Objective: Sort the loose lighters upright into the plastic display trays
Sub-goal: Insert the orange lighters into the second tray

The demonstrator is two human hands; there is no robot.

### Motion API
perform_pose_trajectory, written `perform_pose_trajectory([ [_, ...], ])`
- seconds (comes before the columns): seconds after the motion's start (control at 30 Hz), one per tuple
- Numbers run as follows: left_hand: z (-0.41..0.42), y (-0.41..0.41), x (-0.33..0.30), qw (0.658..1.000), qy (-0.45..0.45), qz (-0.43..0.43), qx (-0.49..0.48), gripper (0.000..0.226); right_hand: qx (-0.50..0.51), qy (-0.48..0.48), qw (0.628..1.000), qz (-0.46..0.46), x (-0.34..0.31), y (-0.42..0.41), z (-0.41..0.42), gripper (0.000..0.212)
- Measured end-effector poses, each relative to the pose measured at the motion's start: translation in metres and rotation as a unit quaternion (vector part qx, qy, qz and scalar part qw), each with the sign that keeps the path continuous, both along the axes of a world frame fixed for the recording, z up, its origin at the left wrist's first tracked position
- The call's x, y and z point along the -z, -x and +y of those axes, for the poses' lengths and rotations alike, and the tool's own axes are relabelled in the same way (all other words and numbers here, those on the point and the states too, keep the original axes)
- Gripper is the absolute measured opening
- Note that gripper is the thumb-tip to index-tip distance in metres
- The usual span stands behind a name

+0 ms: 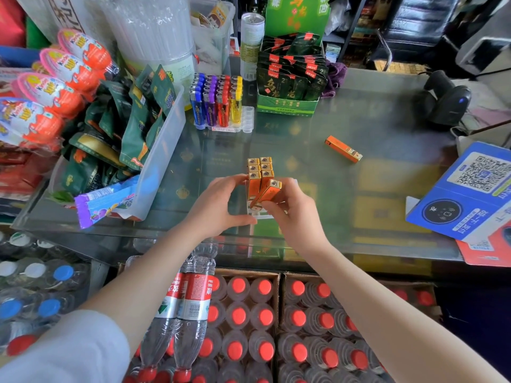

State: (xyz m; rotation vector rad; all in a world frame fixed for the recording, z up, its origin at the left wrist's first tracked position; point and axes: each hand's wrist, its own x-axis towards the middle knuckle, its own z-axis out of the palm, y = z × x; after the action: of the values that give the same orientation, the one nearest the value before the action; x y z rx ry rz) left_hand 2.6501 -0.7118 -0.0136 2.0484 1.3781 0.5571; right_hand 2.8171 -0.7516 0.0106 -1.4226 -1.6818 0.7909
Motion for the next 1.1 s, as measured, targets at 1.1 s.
perform_pose_trajectory([
  [1.1,0.001,-0.001,-0.001,1.0,0.023,0.012,-0.006,0.075,0.051,-0.071,0.963,-0.255,-0.03,0.009,0.009,0.04],
])
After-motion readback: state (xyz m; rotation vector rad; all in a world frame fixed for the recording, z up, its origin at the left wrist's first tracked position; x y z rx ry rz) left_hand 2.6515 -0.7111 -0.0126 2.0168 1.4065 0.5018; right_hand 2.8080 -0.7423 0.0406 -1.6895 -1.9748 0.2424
